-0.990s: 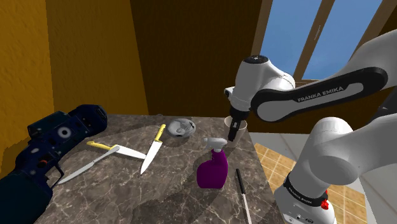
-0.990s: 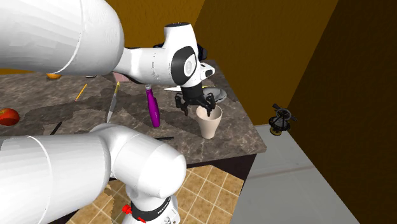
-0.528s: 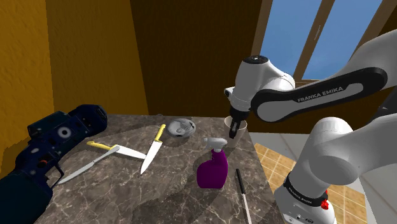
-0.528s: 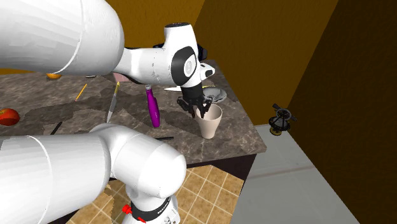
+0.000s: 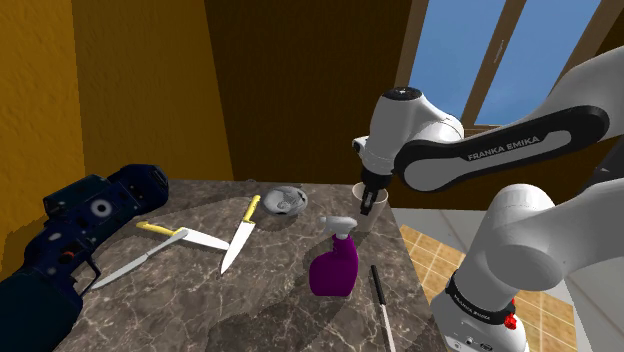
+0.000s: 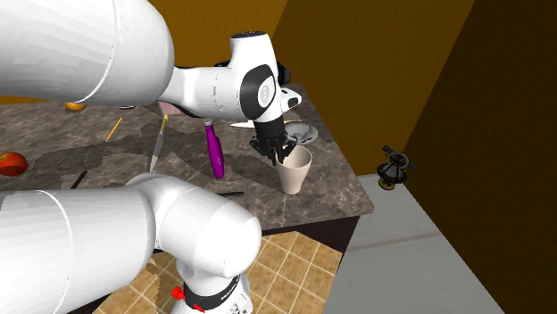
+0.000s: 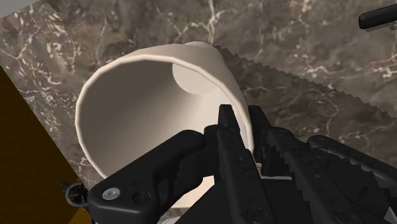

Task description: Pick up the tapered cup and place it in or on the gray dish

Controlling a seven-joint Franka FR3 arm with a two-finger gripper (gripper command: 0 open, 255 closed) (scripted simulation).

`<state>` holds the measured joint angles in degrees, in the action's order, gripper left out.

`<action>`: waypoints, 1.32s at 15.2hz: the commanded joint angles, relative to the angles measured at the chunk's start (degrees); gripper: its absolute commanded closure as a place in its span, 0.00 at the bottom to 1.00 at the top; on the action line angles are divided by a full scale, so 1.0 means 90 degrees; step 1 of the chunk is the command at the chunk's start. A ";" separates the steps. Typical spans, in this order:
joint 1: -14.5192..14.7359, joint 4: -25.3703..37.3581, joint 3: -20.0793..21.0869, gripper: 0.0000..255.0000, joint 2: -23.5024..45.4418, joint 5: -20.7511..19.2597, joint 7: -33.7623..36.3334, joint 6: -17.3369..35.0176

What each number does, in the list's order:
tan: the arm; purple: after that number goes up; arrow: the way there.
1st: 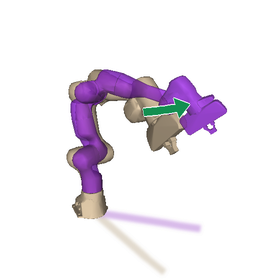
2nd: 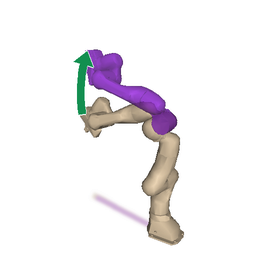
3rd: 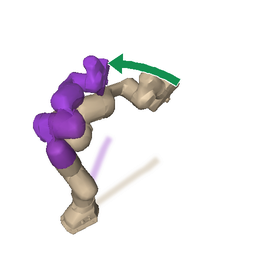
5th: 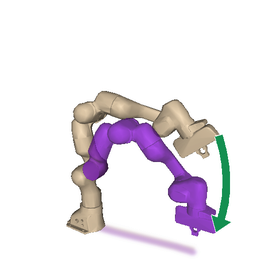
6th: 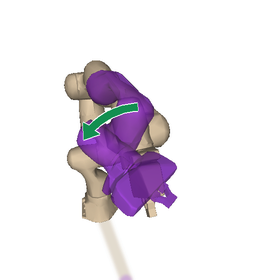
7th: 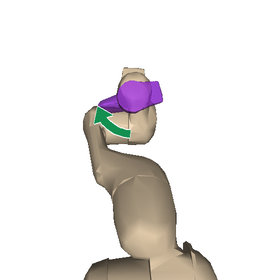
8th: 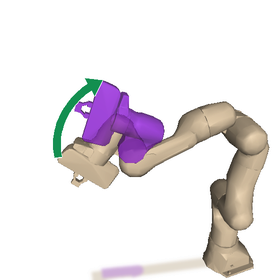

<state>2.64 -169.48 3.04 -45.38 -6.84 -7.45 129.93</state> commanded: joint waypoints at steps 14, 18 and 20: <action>0.0057 0.0928 -0.0048 1.00 -0.0573 0.0091 -0.0187 -0.1509; 0.0062 0.1238 -0.0054 1.00 -0.0640 0.0106 -0.0231 -0.1884; 0.0062 0.1365 -0.0056 1.00 -0.0657 0.0112 -0.0248 -0.2027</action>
<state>3.16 -157.78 2.49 -51.07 -5.91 -9.64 112.50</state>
